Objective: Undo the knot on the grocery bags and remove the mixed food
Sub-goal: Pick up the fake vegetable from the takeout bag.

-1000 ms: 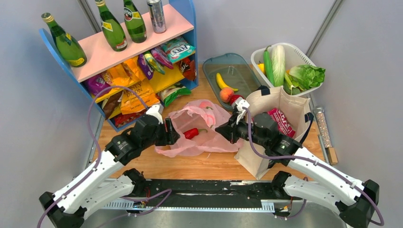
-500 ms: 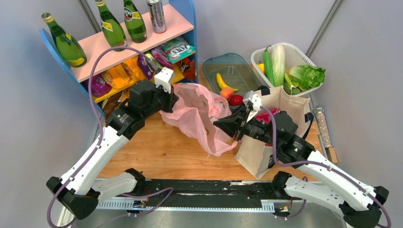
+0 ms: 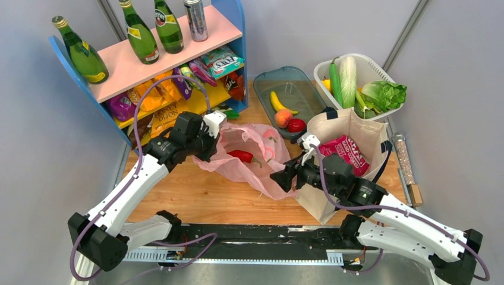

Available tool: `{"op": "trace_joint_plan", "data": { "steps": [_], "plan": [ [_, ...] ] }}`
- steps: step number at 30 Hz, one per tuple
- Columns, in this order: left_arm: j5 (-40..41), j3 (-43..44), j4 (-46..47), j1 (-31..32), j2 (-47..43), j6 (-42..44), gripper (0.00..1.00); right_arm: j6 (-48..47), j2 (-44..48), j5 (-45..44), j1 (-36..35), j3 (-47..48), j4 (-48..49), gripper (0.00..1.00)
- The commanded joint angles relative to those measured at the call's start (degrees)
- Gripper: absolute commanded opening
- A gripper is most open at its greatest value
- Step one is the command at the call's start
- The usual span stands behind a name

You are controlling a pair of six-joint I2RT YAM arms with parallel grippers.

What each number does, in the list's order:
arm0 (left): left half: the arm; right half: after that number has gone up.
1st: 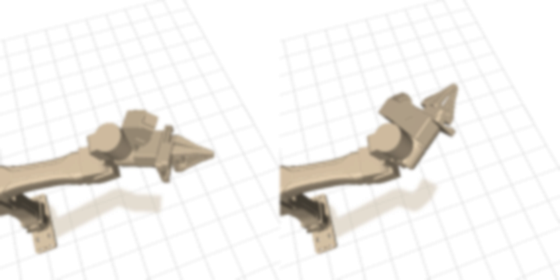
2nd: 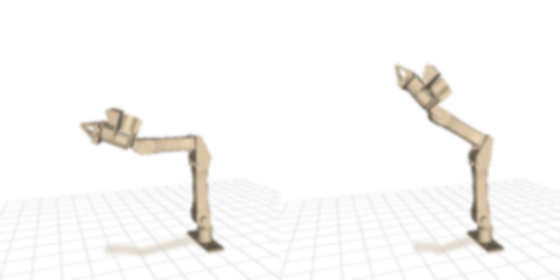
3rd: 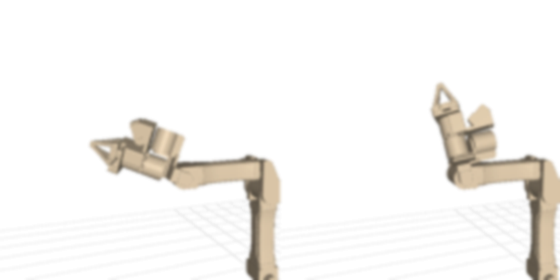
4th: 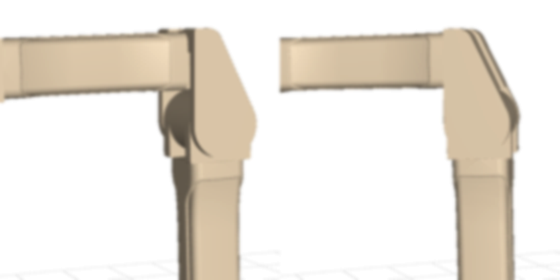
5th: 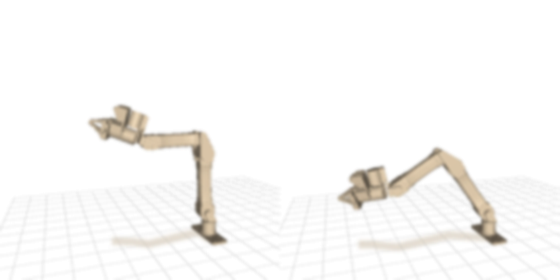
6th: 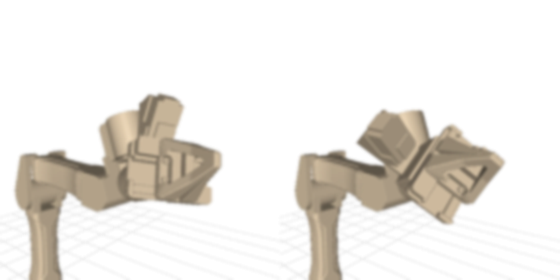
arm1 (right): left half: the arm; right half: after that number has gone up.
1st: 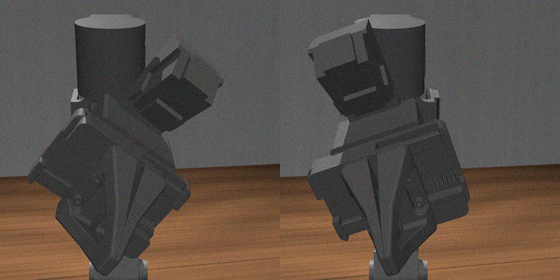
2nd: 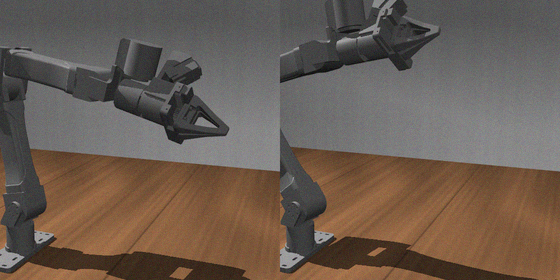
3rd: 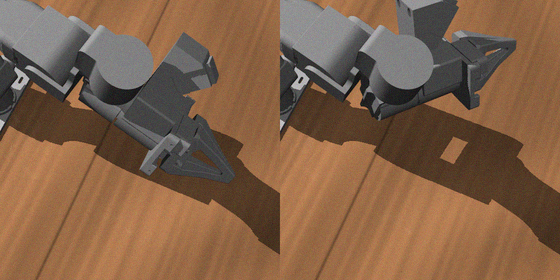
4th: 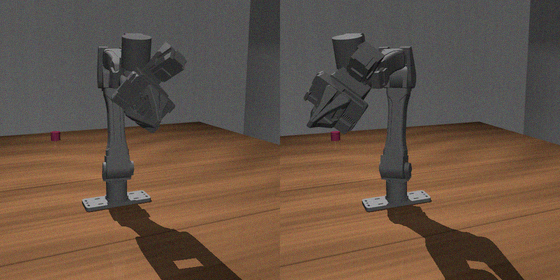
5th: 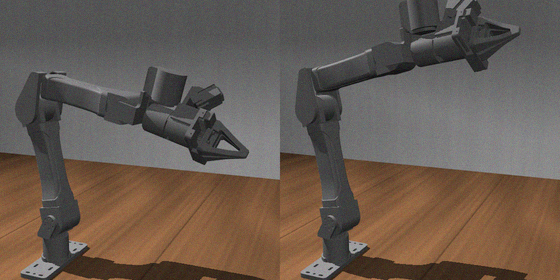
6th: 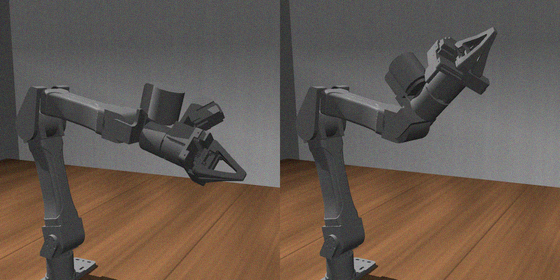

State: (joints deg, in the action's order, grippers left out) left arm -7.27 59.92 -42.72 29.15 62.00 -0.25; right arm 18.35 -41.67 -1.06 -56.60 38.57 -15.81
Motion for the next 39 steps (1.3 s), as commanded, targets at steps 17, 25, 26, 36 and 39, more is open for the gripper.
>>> {"op": "trace_joint_plan", "data": {
  "steps": [17,25,26,36,39],
  "plan": [
    [1.84,-4.22,2.45,-0.23,-6.23,6.07,0.0,-11.3,-20.61,5.86,-7.18,25.67,7.14,0.56],
    [2.25,-6.45,5.15,-0.23,-9.42,6.12,0.0,-3.78,-34.8,-4.74,-4.18,21.28,16.17,0.52],
    [2.12,-6.73,5.62,-0.23,-9.54,6.18,0.0,-3.76,-36.09,-6.77,-3.7,20.85,17.9,0.52],
    [0.73,-9.09,7.17,-0.23,-9.93,5.51,0.0,-9.18,-50.75,-5.0,-2.28,16.19,36.14,0.63],
    [1.75,-9.12,7.21,-0.23,-9.96,5.3,0.0,-10.01,-55.04,8.73,-3.2,16.48,34.82,0.65]
  ]
}}
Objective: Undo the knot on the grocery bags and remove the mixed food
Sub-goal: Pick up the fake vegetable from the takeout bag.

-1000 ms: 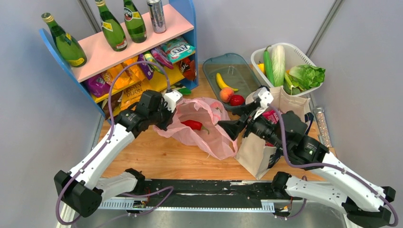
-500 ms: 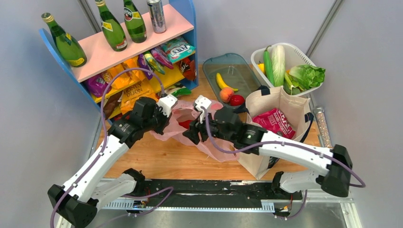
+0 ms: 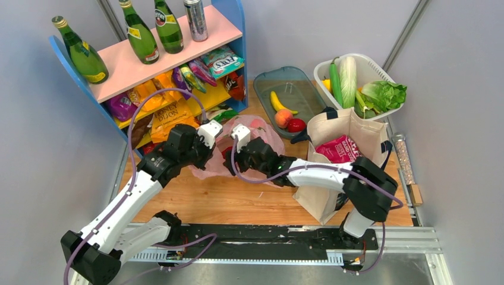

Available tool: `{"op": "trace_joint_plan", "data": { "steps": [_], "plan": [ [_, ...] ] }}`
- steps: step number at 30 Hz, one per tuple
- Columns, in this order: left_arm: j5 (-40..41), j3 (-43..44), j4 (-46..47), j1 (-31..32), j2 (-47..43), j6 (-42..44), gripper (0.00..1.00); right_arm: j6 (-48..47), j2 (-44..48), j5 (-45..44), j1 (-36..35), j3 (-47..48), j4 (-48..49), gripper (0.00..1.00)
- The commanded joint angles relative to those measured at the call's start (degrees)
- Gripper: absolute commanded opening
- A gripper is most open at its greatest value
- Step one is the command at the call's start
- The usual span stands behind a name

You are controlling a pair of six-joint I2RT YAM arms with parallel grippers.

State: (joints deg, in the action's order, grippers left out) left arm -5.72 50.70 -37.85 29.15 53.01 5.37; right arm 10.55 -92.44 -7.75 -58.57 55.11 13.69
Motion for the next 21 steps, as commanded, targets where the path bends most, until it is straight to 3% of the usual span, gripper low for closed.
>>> {"op": "trace_joint_plan", "data": {
  "steps": [1,6,9,16,21],
  "plan": [
    [0.54,0.04,2.34,-0.23,-0.98,-0.35,0.0,-2.31,-4.81,17.11,-1.97,-1.11,5.44,0.65],
    [4.2,-0.19,2.75,-0.23,-0.95,-0.36,0.0,-2.15,-3.41,20.62,-5.75,-9.1,9.4,0.68],
    [5.43,-0.16,2.82,-0.23,-0.44,-0.2,0.0,-0.72,-1.8,18.4,-5.81,-11.67,9.61,0.71],
    [5.26,-0.32,2.52,-0.23,0.48,0.07,0.0,-4.06,3.48,15.55,-1.2,-9.71,4.54,0.83],
    [5.31,-0.5,2.43,-0.19,0.75,0.43,0.0,-9.01,3.4,17.69,2.51,-6.7,1.69,0.8]
  ]
}}
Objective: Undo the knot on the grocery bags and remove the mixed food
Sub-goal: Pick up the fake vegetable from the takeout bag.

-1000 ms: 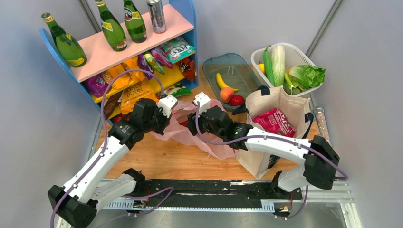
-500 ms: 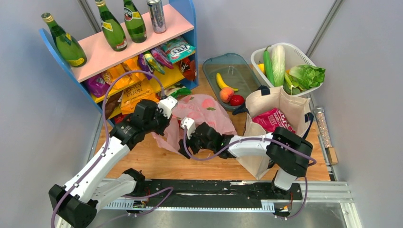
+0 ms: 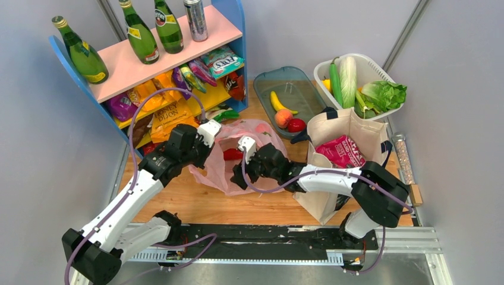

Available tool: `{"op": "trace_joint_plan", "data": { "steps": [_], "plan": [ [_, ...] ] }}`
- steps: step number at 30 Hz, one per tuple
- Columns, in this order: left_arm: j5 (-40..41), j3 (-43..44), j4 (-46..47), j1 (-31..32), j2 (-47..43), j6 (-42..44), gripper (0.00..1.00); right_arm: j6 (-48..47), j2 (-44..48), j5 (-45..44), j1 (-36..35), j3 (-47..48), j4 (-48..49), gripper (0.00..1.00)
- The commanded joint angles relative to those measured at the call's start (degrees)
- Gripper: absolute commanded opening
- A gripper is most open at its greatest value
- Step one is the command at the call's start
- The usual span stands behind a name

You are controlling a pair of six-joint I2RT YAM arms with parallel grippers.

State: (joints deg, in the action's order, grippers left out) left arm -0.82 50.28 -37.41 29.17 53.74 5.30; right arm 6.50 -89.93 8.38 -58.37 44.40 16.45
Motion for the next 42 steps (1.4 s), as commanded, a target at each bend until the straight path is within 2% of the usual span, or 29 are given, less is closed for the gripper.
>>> {"op": "trace_joint_plan", "data": {
  "steps": [1,3,7,20,26,36,40,42],
  "plan": [
    [0.31,-0.09,2.04,-0.23,0.04,0.59,0.0,-5.89,-0.17,2.86,3.24,5.09,-1.77,0.75],
    [-0.21,-0.22,2.07,-0.25,0.05,0.69,0.0,-7.57,-2.3,5.7,5.09,7.31,-3.09,0.66],
    [-1.49,-0.35,2.18,-0.25,0.2,0.67,0.0,-10.47,-6.81,6.19,6.88,10.65,-2.19,0.65],
    [-3.12,-0.54,2.39,-0.25,0.18,0.73,0.0,-12.15,-18.74,3.66,10.64,17.65,3.69,0.9],
    [-4.19,-0.54,2.42,-0.25,0.49,0.75,0.0,-16.0,-22.56,5.53,10.99,19.71,6.43,0.97],
    [-4.87,-0.54,2.43,-0.25,0.73,0.78,0.0,-26.02,-28.51,7.09,11.7,26.67,1.17,1.0],
    [-4.94,-0.54,2.48,-0.25,0.71,0.8,0.0,-29.08,-29.23,11.08,11.86,27.14,0.65,1.0],
    [-4.86,-0.54,2.44,-0.25,0.83,0.77,0.0,-30.04,-30.42,12.66,11.87,29.84,-3.45,1.0]
  ]
}}
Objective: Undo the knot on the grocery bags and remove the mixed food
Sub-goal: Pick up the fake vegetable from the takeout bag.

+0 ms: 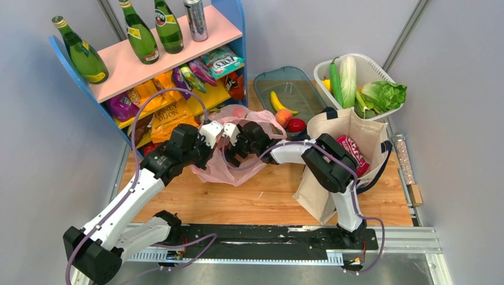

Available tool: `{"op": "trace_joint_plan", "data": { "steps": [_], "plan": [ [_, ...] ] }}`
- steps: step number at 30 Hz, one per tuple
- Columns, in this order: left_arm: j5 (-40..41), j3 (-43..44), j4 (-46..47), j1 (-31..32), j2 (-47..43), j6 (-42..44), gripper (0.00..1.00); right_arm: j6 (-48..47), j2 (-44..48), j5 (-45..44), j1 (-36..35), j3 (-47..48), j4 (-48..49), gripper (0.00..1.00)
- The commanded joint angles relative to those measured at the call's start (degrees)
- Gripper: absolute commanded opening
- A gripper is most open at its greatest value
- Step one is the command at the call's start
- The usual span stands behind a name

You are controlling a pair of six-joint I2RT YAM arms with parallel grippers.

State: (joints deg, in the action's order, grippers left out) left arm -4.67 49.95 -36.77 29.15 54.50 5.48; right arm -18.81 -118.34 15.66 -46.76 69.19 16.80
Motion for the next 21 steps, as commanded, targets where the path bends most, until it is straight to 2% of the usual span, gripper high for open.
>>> {"op": "trace_joint_plan", "data": {
  "steps": [1,7,11,16,21],
  "plan": [
    [-0.94,-0.21,1.8,-0.23,0.07,0.59,0.0,-4.98,-2.49,5.81,0.27,6.24,-5.62,0.99],
    [-0.44,-0.27,1.84,-0.23,-0.18,0.51,0.0,-4.13,-1.01,10.07,0.27,7.07,-12.86,0.94],
    [0.09,-0.22,1.88,-0.23,-0.05,0.49,0.0,-0.18,3.8,12.7,0.18,2.28,-13.68,0.87],
    [0.19,-0.12,1.95,-0.23,0.24,0.38,0.0,2.47,7.02,13.23,0.18,-1.6,-11.83,0.72],
    [0.22,-0.02,1.75,-0.23,0.48,0.25,0.0,4.66,3.95,9.13,-0.12,0.96,-11.44,0.6]
  ]
}}
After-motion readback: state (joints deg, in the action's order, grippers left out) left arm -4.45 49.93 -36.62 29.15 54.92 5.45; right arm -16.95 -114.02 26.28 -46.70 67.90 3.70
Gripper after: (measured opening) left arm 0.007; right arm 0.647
